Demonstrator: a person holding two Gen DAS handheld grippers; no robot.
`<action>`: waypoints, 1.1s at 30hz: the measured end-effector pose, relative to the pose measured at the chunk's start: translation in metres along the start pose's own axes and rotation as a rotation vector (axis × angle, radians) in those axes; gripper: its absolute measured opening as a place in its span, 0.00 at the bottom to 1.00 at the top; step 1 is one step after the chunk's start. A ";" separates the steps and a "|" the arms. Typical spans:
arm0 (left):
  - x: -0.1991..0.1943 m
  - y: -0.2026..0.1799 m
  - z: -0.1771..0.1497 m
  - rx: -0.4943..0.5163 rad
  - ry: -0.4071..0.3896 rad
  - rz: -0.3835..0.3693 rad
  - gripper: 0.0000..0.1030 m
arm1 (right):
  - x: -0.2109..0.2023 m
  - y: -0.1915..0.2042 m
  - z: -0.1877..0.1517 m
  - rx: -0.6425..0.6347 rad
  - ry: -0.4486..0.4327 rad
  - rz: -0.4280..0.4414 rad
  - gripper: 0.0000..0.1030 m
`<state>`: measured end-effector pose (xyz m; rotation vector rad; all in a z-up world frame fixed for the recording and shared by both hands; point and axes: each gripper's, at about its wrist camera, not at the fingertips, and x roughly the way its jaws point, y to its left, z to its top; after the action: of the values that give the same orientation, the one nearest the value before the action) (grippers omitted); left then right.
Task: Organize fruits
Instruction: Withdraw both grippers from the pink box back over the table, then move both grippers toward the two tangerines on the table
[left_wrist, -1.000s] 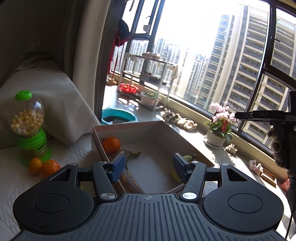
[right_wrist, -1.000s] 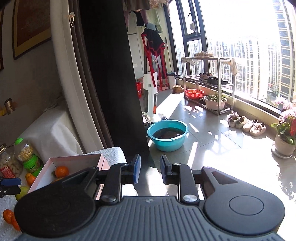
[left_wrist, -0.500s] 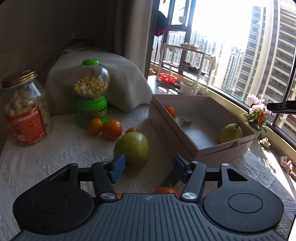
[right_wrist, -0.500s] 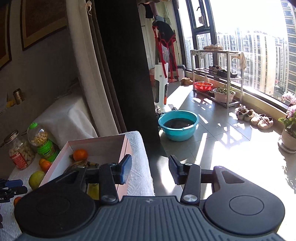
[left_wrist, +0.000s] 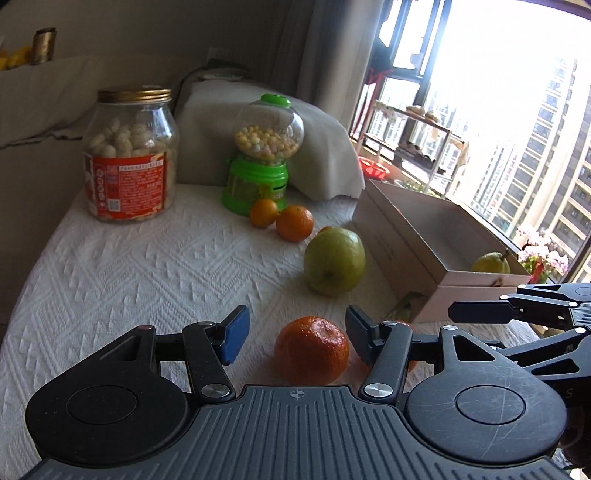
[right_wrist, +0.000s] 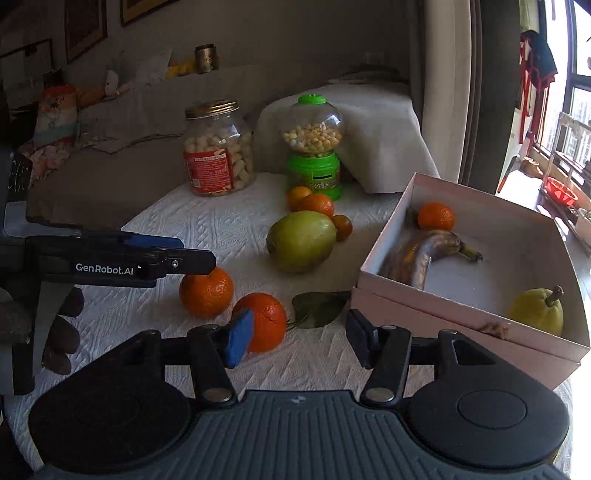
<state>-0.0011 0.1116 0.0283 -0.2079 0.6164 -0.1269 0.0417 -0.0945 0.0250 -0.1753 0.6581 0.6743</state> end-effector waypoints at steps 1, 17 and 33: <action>-0.001 0.000 -0.002 0.007 0.006 -0.003 0.61 | 0.006 0.010 0.000 -0.021 -0.001 -0.004 0.54; 0.004 -0.012 -0.014 0.019 0.017 -0.039 0.61 | -0.025 -0.040 -0.038 0.141 -0.044 -0.056 0.57; -0.044 -0.022 -0.015 0.015 -0.042 0.131 0.61 | -0.084 -0.070 -0.134 0.507 -0.165 -0.197 0.59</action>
<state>-0.0474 0.0959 0.0460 -0.1551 0.5855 -0.0004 -0.0312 -0.2402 -0.0321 0.2796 0.6233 0.3128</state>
